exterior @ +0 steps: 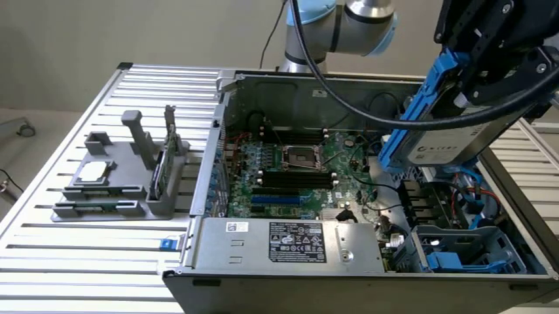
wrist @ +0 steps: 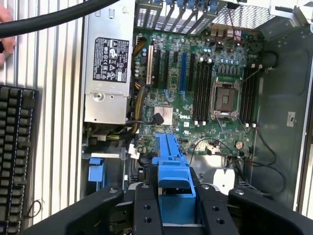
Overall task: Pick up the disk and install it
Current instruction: 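Insert the first disk wire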
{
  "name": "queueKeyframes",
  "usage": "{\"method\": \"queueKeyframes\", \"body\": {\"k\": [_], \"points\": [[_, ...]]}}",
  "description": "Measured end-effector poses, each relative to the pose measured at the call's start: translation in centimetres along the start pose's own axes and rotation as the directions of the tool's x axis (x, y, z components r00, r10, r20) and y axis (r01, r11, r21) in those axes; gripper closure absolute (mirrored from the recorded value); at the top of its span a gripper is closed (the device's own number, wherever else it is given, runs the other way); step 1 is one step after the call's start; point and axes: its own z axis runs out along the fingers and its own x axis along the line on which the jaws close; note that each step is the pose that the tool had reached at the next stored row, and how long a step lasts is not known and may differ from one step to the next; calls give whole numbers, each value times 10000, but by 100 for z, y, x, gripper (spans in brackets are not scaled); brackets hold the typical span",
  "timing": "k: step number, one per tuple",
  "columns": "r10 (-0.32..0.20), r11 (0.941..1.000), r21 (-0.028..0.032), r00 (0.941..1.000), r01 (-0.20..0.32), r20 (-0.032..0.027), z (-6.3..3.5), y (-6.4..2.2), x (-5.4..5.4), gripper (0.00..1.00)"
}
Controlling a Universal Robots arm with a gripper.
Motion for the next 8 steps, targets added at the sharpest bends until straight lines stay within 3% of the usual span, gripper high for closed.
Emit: {"method": "queueKeyframes", "body": {"k": [8], "points": [[4,10000,1,10000,-4,0,-29,-17,240,68]]}}
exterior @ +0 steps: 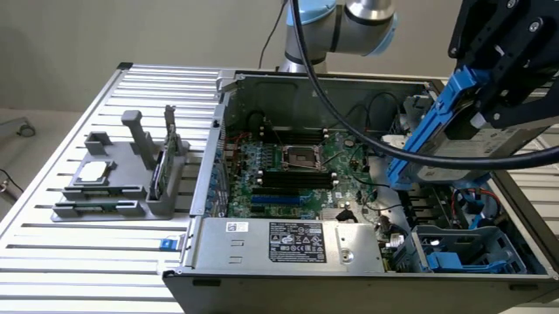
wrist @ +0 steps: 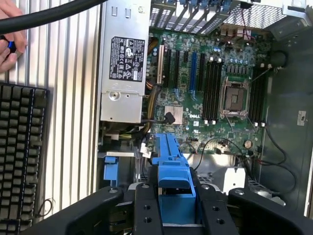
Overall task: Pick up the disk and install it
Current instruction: 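Insert the first disk wire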
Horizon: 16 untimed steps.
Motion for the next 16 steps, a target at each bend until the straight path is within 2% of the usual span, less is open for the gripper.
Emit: {"method": "queueKeyframes", "body": {"k": [8,16], "points": [[12,10000,2,10000,-12,9,-11,-30,202,68],[11,10000,4,10000,-11,33,19,-209,325,68]]}}
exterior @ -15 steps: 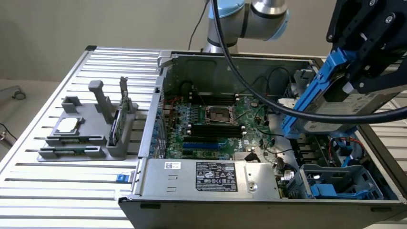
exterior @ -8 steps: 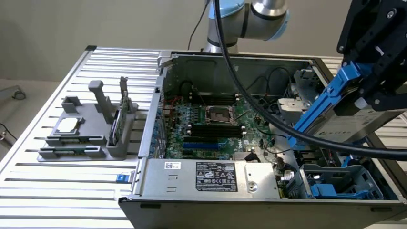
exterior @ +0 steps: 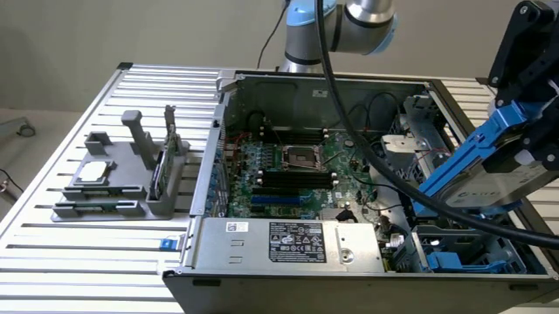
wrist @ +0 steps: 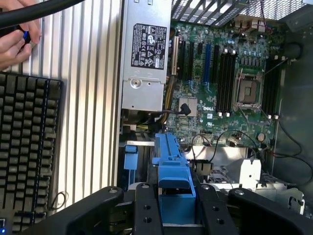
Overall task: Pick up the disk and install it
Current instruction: 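Insert the first disk wire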
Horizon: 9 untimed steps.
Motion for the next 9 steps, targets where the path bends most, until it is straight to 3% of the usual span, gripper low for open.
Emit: {"method": "queueKeyframes", "body": {"k": [9], "points": [[6,10000,2,10000,-6,14,95,-116,131,68]]}}
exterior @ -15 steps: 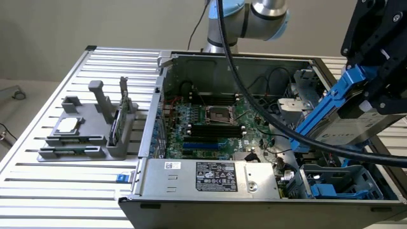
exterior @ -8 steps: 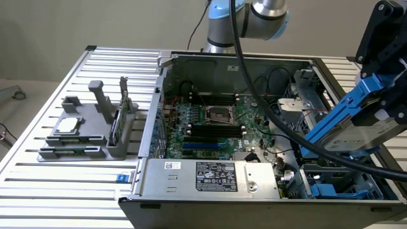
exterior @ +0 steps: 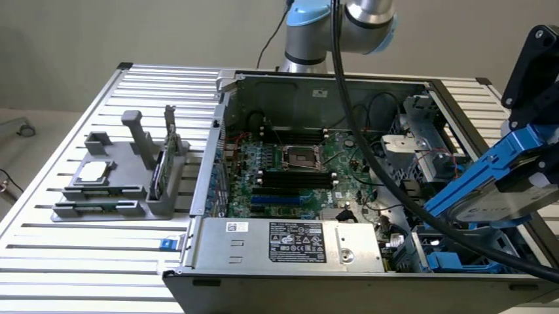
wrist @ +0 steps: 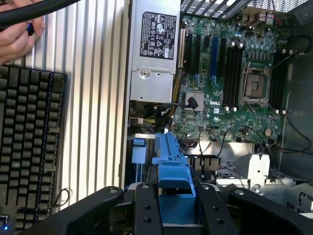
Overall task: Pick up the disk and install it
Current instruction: 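Insert the first disk wire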
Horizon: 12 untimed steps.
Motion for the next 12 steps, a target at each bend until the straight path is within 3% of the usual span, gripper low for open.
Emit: {"method": "queueKeyframes", "body": {"k": [12], "points": [[0,10000,0,10000,0,-2,220,-127,9,68]]}}
